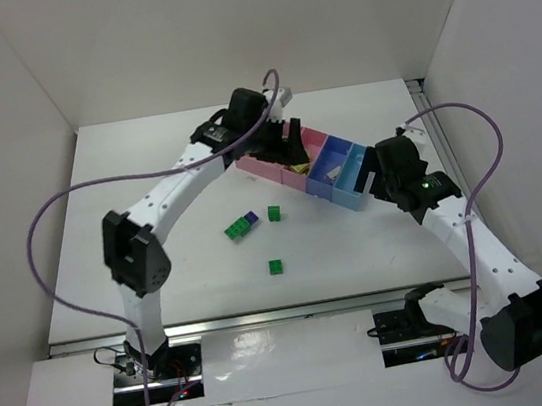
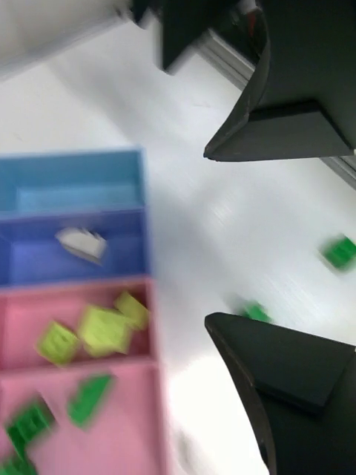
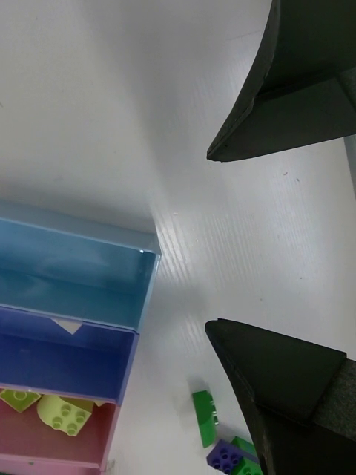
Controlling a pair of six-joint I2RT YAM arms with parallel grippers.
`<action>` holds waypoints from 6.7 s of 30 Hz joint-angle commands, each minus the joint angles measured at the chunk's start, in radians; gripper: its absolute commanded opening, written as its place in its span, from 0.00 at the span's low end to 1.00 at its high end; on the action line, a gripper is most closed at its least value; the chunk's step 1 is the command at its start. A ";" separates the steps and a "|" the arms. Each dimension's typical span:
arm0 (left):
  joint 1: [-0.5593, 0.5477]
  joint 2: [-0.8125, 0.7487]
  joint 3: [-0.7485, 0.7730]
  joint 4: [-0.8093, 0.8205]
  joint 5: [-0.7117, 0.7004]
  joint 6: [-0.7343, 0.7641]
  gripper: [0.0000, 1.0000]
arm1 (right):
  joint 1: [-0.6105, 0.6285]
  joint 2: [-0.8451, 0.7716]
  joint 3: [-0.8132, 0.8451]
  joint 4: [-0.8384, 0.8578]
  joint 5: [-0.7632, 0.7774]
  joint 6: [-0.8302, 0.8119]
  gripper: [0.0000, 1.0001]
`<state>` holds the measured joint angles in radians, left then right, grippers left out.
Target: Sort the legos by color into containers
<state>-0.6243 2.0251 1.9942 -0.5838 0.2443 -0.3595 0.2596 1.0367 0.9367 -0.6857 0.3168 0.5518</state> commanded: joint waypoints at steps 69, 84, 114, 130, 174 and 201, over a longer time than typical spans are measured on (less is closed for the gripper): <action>0.074 -0.229 -0.463 -0.283 -0.026 0.211 0.00 | 0.078 0.226 0.111 0.215 -0.348 -0.155 0.93; 0.229 -0.387 -0.549 0.007 0.963 0.229 0.00 | 0.050 0.347 0.154 0.713 -1.403 -0.069 0.99; 0.267 -0.396 -0.560 0.117 1.084 0.171 0.00 | 0.078 0.454 0.129 1.086 -1.504 0.198 0.62; 0.287 -0.396 -0.569 0.127 1.103 0.171 0.00 | 0.118 0.496 0.162 1.049 -1.515 0.161 0.41; 0.287 -0.387 -0.569 0.118 1.093 0.171 0.00 | 0.127 0.525 0.162 1.096 -1.487 0.213 0.15; 0.267 -0.051 -0.083 -0.016 0.377 -0.051 0.00 | -0.056 0.238 0.154 0.338 -0.673 -0.124 0.00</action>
<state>-0.3416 1.8908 1.8091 -0.5682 0.8688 -0.3092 0.2092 1.3434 1.0412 -0.2409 -0.5652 0.4789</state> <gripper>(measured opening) 0.363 0.443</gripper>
